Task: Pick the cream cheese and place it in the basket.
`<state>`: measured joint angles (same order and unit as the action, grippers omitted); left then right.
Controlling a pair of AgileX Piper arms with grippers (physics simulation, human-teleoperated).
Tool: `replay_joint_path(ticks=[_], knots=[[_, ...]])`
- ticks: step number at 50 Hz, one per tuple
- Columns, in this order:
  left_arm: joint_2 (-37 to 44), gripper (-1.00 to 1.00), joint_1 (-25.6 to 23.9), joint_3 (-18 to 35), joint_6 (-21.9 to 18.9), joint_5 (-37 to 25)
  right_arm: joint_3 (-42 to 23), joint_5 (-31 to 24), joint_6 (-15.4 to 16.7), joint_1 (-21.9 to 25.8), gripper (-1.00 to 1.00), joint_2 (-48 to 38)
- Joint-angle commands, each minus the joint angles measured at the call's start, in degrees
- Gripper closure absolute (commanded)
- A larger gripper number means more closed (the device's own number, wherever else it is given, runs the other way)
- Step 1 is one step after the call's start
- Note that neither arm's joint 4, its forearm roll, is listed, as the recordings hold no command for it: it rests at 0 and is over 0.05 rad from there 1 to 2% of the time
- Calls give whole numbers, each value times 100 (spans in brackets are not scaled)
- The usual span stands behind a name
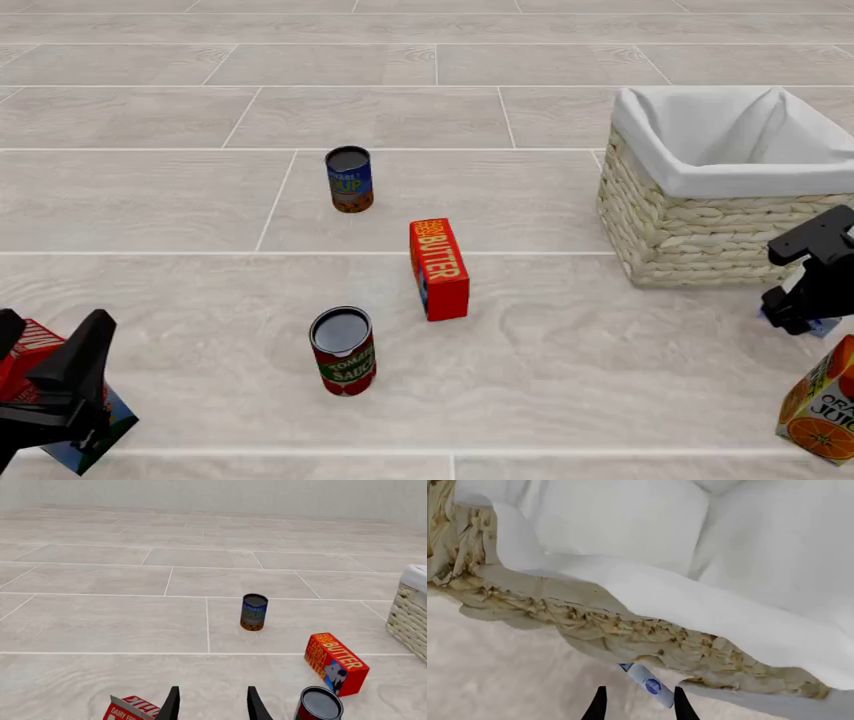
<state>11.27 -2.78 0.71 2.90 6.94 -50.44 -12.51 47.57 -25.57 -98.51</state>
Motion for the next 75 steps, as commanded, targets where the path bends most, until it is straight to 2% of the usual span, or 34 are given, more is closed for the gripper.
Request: replay_joint_path(ticks=[1,4,16,18,20,27,47,54,55,75], knots=[[55,-100,17,-37,-30,62,-45,142,160,-42,-100,-225],[53,-100,22,-36,-32,52,-111,142,137,-59,-100,-307],[166,-100,17,-57,-75,139,-198,292,378,-146,-100,-546],[185,-100,18,-59,-77,148,-270,262,318,-138,-100,-578],[220,-100,17,-60,-45,168,-235,325,408,-143,-100,-612],[301,-100,10,-62,-57,239,-277,372,419,-134,-100,-779],[368,-100,38,-60,-52,263,-343,506,282,-132,-100,-1251],[367,-100,33,-60,-50,257,-266,509,215,-47,-100,-1134],[363,-100,30,-59,-52,254,-260,493,217,-48,100,-1088],[371,-100,1,-59,-44,289,206,257,350,148,100,-234]])
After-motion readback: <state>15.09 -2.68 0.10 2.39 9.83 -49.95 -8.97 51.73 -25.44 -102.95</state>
